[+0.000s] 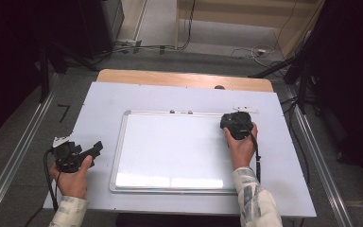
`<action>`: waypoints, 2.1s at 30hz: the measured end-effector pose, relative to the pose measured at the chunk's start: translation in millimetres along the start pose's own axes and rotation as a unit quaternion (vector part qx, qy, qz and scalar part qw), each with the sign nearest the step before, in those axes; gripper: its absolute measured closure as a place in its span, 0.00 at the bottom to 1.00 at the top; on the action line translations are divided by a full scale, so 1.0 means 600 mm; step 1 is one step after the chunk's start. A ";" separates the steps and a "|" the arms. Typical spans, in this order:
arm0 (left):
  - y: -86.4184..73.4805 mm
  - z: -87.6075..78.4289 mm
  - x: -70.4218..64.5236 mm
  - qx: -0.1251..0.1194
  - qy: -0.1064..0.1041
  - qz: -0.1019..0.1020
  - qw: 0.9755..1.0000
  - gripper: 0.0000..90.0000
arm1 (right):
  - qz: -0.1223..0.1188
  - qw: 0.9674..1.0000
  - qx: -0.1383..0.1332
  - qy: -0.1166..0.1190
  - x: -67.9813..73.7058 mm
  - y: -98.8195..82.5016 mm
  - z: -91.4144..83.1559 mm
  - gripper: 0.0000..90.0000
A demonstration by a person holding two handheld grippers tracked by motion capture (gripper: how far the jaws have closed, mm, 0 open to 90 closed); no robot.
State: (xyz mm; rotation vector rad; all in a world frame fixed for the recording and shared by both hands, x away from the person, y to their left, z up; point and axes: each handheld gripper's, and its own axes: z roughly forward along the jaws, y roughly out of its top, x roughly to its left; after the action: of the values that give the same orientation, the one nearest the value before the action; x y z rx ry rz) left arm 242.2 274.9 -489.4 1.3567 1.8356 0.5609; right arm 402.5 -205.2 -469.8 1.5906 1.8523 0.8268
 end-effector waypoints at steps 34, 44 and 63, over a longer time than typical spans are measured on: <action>0.000 0.000 0.001 0.001 0.001 0.001 1.000 0.21 | 0.026 1.000 0.007 0.008 -0.018 -0.001 0.024 0.31; -0.001 0.000 0.000 0.000 0.002 0.001 1.000 0.21 | 0.020 0.999 0.000 0.032 -0.022 0.001 -0.006 0.28; -0.001 0.002 -0.003 0.003 0.001 0.006 1.000 0.21 | -0.009 0.996 -0.012 0.091 -0.034 -0.015 -0.081 0.24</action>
State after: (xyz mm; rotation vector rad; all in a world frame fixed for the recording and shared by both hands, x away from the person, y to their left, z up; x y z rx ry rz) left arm 242.9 272.6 -489.7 1.3737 1.8336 0.5638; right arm 363.4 -231.2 -444.2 1.5247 1.9713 1.0099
